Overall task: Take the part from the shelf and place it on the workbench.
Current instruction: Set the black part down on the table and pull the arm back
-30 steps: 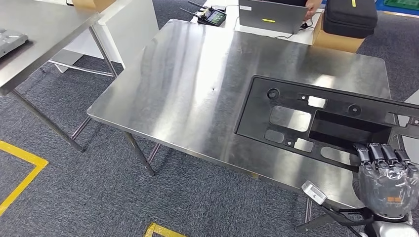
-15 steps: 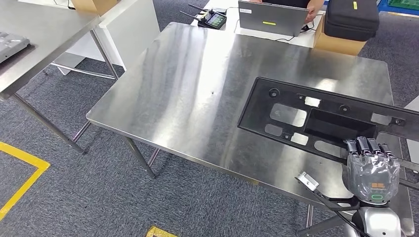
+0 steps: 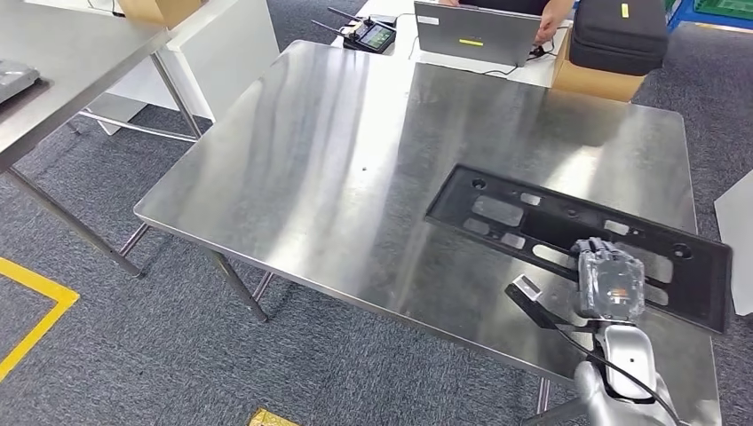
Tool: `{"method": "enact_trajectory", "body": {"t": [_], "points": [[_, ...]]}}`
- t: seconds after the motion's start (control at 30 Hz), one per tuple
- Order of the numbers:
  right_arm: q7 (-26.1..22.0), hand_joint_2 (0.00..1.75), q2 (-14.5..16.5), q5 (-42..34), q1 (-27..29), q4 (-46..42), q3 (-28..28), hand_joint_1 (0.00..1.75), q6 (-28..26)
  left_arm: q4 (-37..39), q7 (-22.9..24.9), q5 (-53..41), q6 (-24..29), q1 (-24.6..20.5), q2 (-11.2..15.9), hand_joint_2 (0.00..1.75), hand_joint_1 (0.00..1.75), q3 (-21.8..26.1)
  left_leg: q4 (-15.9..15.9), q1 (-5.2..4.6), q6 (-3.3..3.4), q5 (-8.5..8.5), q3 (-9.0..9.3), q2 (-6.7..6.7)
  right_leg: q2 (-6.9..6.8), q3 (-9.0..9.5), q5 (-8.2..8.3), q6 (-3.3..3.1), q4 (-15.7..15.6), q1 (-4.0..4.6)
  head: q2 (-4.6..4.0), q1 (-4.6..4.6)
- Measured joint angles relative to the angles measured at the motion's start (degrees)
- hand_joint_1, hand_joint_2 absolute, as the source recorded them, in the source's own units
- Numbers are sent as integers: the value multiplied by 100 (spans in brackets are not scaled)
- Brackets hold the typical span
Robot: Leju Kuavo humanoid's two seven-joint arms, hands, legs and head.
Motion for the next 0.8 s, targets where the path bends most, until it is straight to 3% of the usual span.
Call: {"method": "enact_trajectory", "body": {"t": [0.07, 0.13, 0.17, 0.2, 0.27, 0.33, 0.43, 0.53, 0.6, 0.67, 0.7, 0.77, 0.8], "points": [[-2, 175, 97, 18, -257, 423, 46, 175, 10, 0, -11, 22, -33, -4, 1, 175, 0, 35, 500, 17, -48, -257, -260, 14, -2, -3, 3, -41, -4, 9, 0, -21], [-14, 175, 204, 21, -498, 771, 92, 175, 46, 0, -13, 41, -61, -7, -1, 175, 0, 84, 1240, 17, -69, -527, -685, 22, -6, -5, -6, -61, -3, 33, 0, -33], [-39, 175, 261, 15, -595, 912, 120, 175, 80, 0, -12, 50, -72, -6, -2, 175, 0, 110, 1468, 17, -58, -549, -842, 21, -7, -2, -12, -70, -3, 50, 0, -35], [-84, 175, 319, -2, -669, 1021, 153, 175, 130, 0, -11, 60, -79, -6, -3, 175, 0, 134, 1478, 13, -29, -454, -895, 21, -6, 6, -18, -79, -3, 68, 0, -37], [-221, 175, 445, -48, -785, 1156, 230, 175, 243, 0, -14, 74, -85, -11, -3, 175, 0, 172, 886, -17, 77, -23, -685, 20, -3, 33, -31, -98, -7, 99, 0, -38], [-351, 175, 573, -65, -888, 1224, 326, 175, 346, -1, -19, 85, -86, -28, 3, 175, 0, 214, 208, -74, 177, 269, -391, 30, 0, 49, -40, -107, -23, 121, 0, -32], [-458, 175, 756, -13, -1007, 1288, 500, 175, 495, -2, -25, 122, -79, -41, 4, 175, 0, 278, -41, -144, 227, 309, -294, 41, -5, 59, -30, -86, -86, 126, 0, -41], [-514, 175, 914, 75, -1129, 1349, 698, 175, 632, -2, -36, 142, -66, -39, 0, 175, 0, 313, -240, -115, 256, 399, -186, 47, -46, -34, -145, -82, 96, 159, 0, -36], [-526, 87, 992, 120, -1253, 1430, 838, 87, 721, -2, -43, 143, -52, -41, -6, 175, 0, 361, -292, -123, 274, 424, -152, 47, -62, -345, -423, -145, 728, 170, 0, -33], [-523, 0, 1047, 146, -1345, 1524, 959, 0, 781, -2, -26, 143, -36, -39, -7, 175, 0, 412, -289, -148, 281, 421, -151, 30, -62, -684, -621, -156, 1377, 174, 0, -32], [-523, 0, 1068, 152, -1381, 1566, 1010, 0, 803, -2, -7, 143, -27, -36, -7, 175, 0, 427, -287, -159, 283, 418, -149, 14, -62, -746, -606, -130, 1462, 177, 0, -32], [-531, 0, 1105, 145, -1471, 1631, 1102, 0, 826, -2, 55, 140, -12, -29, -9, 175, 0, 444, -275, -176, 277, 408, -136, -10, -64, -521, -312, -56, 918, 187, 0, -32], [-538, 0, 1122, 129, -1535, 1663, 1145, 0, 830, -2, 98, 137, -6, -28, -10, 131, 0, 454, -258, -187, 265, 396, -137, -17, -64, -334, -139, -43, 488, 198, 0, -32]]}}
